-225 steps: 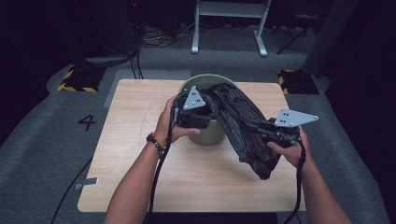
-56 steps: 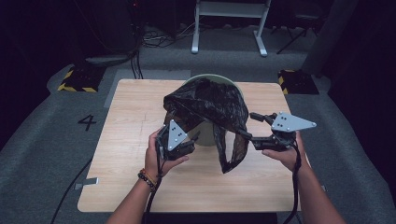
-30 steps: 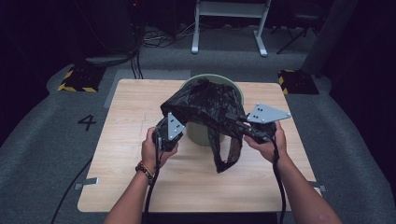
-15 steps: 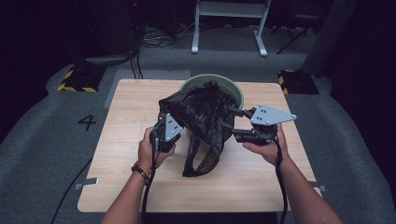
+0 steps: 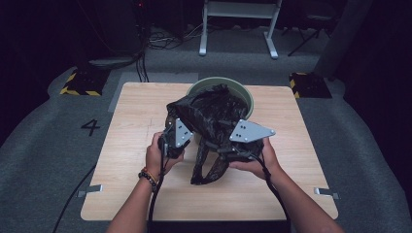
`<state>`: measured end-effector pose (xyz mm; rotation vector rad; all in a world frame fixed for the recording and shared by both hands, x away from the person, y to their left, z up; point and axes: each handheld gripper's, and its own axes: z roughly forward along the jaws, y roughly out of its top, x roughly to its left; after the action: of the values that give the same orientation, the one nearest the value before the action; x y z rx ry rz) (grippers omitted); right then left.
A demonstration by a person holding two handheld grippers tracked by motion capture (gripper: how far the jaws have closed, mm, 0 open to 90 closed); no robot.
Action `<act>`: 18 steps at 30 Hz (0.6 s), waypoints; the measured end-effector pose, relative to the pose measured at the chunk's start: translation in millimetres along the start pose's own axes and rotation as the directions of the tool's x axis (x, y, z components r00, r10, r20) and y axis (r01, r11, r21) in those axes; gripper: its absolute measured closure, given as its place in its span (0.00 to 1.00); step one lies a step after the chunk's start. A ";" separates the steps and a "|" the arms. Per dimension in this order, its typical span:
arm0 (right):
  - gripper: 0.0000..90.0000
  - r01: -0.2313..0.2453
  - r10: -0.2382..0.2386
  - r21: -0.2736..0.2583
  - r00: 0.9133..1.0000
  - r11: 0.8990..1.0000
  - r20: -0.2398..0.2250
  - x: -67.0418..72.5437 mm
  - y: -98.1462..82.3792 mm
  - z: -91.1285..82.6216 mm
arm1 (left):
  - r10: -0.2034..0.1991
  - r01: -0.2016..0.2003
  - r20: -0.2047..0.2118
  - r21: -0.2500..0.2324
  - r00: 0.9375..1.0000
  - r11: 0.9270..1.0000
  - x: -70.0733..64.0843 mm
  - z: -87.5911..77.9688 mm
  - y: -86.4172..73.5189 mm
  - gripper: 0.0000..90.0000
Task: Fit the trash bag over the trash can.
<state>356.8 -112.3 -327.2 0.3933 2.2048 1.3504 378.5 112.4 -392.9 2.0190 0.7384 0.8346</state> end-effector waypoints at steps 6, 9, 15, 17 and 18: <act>0.93 -0.025 0.024 0.014 0.999 1.000 0.038 -17.1 -5.8 5.6 | 0.017 -0.017 0.027 -0.003 0.999 1.000 1.7 0.8 -1.4 1.00; 0.98 -0.051 0.051 -0.001 0.997 0.999 0.055 -26.8 -7.8 1.0 | 0.030 -0.030 0.040 -0.002 0.999 1.000 3.3 -1.0 -3.4 1.00; 0.99 -0.137 0.143 -0.054 0.984 0.989 0.109 -54.8 -11.0 -16.8 | 0.073 -0.075 0.075 0.020 0.994 0.997 9.9 -6.8 -9.2 1.00; 0.99 -0.150 0.158 -0.061 0.977 0.987 0.144 -65.0 -11.2 -23.0 | 0.097 -0.100 0.092 0.030 0.991 0.995 12.2 -9.4 -10.2 1.00; 0.99 -0.157 0.166 -0.066 0.973 0.985 0.162 -70.3 -11.4 -25.7 | 0.109 -0.113 0.106 0.033 0.988 0.993 13.5 -10.7 -10.4 1.00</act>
<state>400.3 -171.4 -308.2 0.6545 2.0319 1.4024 376.4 132.4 -392.9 2.1368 0.5918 0.7763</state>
